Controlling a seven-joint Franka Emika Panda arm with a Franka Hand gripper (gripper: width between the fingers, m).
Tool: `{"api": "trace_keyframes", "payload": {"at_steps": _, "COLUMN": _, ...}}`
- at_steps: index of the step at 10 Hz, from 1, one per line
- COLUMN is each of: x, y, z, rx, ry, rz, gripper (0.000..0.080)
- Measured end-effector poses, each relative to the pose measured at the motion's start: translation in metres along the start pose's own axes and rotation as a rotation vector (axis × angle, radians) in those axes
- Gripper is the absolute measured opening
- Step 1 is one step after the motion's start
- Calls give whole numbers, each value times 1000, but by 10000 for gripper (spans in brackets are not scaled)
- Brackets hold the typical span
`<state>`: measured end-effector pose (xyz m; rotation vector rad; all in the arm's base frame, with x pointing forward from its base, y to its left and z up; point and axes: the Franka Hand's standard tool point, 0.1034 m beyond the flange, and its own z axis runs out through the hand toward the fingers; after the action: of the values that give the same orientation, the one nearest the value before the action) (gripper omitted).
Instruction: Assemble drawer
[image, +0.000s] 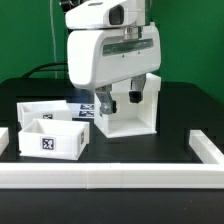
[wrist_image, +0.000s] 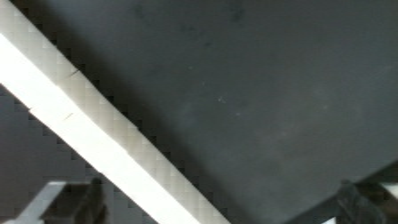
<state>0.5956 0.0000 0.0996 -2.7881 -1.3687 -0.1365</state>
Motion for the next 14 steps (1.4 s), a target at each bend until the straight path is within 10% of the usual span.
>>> {"api": "trace_keyframes", "payload": {"at_steps": 6, "x": -3, "y": -2, "z": 1, "rx": -6, "ry": 4, "rz": 10, "gripper": 650}}
{"api": "trace_keyframes", "payload": {"at_steps": 10, "x": -15, "y": -47, "z": -26, "rx": 1, "ry": -23, "rz": 140, "gripper": 650}}
{"api": "trace_keyframes", "payload": {"at_steps": 14, "x": -20, "y": -60, "z": -38, "rx": -2, "ry": -30, "rz": 184, "gripper": 650}}
